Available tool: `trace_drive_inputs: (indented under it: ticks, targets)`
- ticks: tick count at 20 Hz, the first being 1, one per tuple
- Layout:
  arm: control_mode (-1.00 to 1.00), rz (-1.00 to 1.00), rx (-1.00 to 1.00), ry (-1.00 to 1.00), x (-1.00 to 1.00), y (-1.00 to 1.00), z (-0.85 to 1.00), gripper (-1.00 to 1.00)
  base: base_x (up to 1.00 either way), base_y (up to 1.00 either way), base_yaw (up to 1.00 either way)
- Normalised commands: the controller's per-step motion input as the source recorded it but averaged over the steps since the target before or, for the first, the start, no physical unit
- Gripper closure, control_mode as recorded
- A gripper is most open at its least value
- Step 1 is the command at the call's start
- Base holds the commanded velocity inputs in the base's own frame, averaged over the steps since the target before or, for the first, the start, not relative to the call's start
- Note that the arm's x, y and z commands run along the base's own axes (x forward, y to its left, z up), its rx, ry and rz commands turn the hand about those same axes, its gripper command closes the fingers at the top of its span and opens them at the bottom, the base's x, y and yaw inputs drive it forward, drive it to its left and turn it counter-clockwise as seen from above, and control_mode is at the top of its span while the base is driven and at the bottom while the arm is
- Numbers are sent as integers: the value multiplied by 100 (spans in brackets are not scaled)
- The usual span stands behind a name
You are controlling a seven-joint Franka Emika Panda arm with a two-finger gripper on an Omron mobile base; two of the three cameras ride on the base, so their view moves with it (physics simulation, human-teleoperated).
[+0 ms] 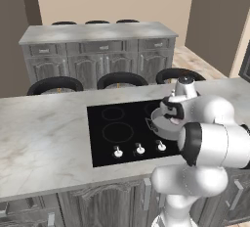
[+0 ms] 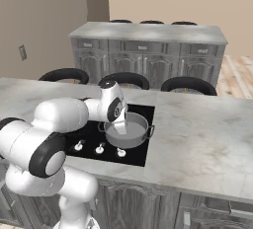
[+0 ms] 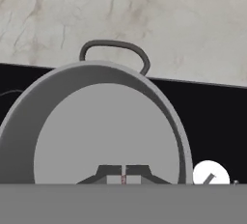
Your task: Turn on the burner for the pot on the stove. Wait thirty seconds for the pot to heat up. Then add the garlic to the pot.
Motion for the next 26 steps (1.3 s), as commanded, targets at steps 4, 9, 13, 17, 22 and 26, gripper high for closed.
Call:
trace_drive_inputs:
  ticks: [4,9,13,17,22,26]
  targets:
    - [-100,0,0,-4,26,0,-22,100,0,0,0]
    - [-100,0,2,-5,18,0,-29,100,0,0,0]
    - [-100,0,4,0,18,0,-29,100,0,0,0]
    - [-100,0,2,-1,21,0,-22,100,0,0,0]
    - [-100,0,0,0,24,0,-21,100,0,0,0]
    - [-100,0,1,0,21,0,-23,100,0,0,0]
